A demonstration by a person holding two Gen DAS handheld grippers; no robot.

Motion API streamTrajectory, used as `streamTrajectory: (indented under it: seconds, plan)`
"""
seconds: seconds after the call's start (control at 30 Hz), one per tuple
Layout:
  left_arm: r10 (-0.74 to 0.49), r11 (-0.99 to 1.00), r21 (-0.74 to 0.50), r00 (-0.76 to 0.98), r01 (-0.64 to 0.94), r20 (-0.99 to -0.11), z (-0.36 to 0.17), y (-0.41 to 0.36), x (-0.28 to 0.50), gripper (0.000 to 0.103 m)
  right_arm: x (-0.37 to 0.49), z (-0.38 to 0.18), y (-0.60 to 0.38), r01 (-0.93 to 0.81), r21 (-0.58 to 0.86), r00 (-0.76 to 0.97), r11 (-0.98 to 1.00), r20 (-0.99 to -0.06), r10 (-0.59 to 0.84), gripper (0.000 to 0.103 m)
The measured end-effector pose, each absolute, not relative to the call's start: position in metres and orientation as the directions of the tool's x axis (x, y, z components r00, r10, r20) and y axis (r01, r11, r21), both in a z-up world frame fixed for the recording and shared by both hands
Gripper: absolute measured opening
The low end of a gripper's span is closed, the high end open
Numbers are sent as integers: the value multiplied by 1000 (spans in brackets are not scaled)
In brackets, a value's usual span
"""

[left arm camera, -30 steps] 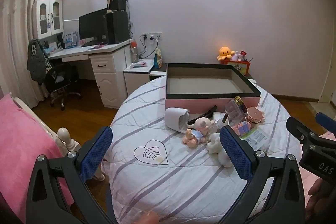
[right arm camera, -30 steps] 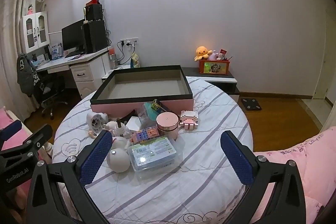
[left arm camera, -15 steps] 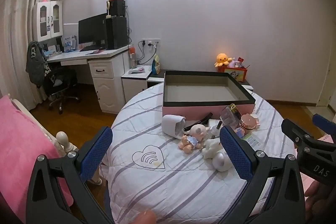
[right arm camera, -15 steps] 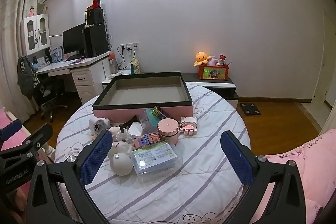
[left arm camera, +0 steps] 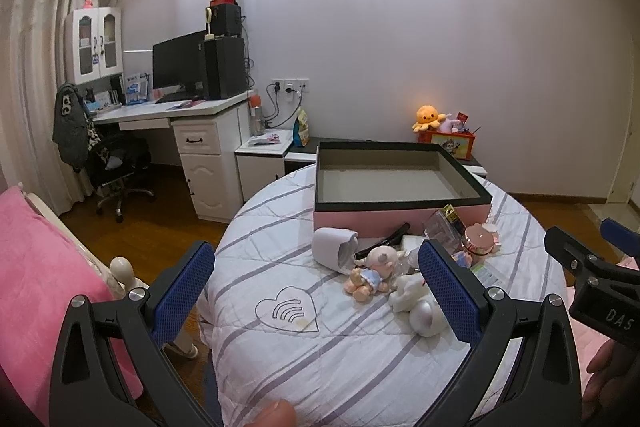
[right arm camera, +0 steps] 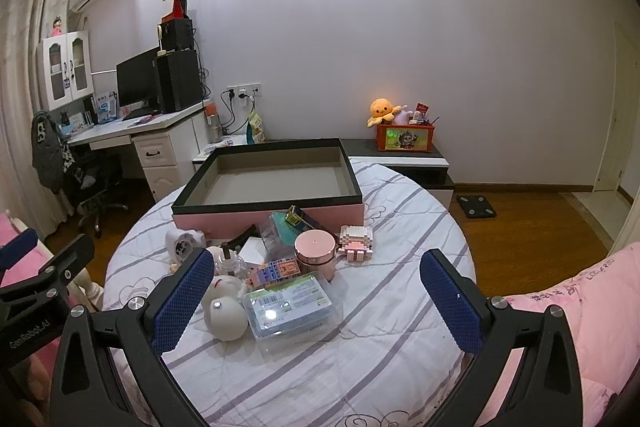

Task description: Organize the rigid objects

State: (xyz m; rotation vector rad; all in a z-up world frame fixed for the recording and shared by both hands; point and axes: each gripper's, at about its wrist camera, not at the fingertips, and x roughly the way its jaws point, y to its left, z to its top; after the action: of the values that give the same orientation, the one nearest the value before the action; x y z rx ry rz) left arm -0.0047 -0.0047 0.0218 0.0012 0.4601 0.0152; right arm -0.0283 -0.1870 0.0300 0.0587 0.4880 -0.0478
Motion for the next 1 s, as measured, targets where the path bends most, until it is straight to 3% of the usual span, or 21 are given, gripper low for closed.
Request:
streamTrajectory:
  seconds: [1.0]
  plan:
    - [1,1000,2,943,-1,-334,46,-6,-35,103,-61,59,-179,89,30,943,996,-324,-75,103]
